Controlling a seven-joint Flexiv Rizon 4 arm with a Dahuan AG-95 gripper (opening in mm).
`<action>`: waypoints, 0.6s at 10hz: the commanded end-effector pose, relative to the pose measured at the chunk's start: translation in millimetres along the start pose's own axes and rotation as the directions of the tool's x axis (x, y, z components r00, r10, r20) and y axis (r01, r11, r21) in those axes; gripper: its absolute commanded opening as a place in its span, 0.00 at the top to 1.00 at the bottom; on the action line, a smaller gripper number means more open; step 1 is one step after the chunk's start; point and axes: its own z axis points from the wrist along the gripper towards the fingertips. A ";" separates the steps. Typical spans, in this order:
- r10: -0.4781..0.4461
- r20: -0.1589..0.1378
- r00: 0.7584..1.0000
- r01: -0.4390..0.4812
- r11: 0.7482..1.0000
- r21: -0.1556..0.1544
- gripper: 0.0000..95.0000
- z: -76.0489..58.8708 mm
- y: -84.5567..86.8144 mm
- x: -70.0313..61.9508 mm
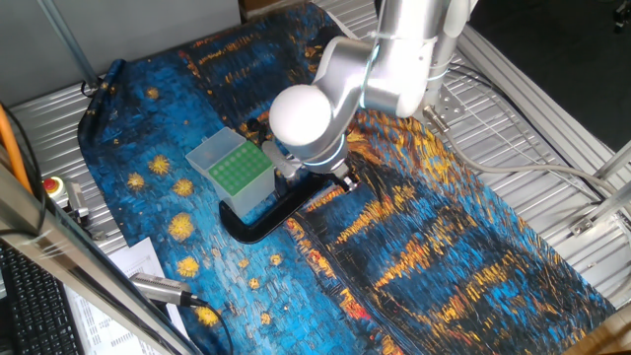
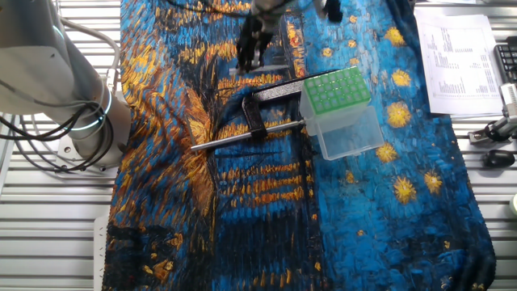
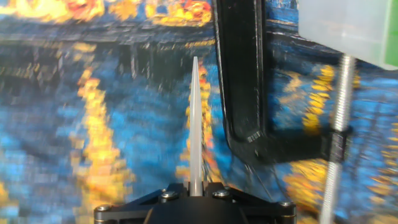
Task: Insert a large pipette tip into the holder for large pipette tips
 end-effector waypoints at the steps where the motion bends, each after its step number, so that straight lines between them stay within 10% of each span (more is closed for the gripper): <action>1: -0.074 -0.052 0.996 0.077 0.995 0.058 1.00 -10.0 0.0 3.3; 6: -0.303 -0.148 0.941 0.324 0.934 0.150 1.00 -10.0 0.0 3.3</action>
